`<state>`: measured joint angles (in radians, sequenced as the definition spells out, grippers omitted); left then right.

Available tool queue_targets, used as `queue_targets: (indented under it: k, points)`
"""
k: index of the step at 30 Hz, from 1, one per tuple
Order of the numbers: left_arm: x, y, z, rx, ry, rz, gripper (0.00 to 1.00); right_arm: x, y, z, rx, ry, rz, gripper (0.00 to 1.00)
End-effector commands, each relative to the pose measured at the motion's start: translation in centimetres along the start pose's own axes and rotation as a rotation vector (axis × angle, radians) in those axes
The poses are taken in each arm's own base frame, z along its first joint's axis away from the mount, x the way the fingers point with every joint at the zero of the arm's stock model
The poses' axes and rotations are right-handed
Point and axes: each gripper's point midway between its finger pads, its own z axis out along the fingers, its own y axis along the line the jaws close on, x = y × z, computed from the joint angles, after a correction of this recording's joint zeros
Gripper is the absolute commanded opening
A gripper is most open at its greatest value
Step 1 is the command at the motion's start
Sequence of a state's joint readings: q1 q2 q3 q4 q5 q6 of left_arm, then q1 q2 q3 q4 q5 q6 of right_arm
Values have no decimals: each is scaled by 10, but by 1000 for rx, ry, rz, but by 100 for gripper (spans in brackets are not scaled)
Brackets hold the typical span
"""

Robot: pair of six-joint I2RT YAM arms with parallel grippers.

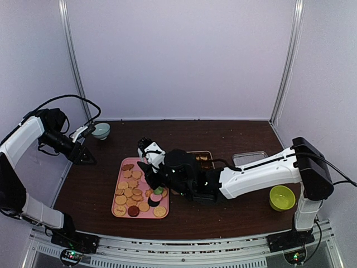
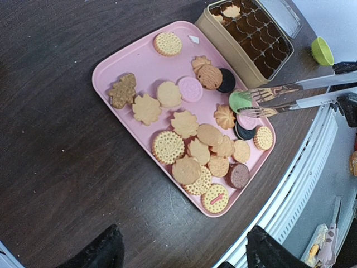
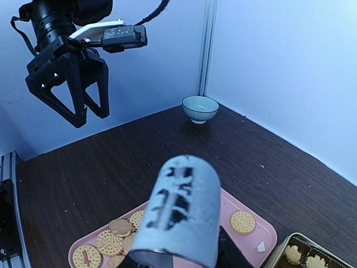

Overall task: Pack the cookies
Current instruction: Pick up the fake cookies from the plate.

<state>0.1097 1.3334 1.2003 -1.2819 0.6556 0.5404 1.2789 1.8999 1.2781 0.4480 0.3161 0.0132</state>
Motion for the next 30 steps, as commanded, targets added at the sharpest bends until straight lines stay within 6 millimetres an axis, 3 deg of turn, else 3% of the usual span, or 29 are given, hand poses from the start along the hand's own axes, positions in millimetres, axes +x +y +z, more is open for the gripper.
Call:
queue_targets:
  k: [1,8,30]
  points:
    - [0,-2,-2,-3,-11,14,78,-31,-6,-11,22,-83,55,33]
    - [-1,-3,-3,-2,-16,15,78,-23,-6,-6,35,-72,48,37]
    - [0,-2,-1,4,-12,17,78,15,-14,10,18,10,81,34]
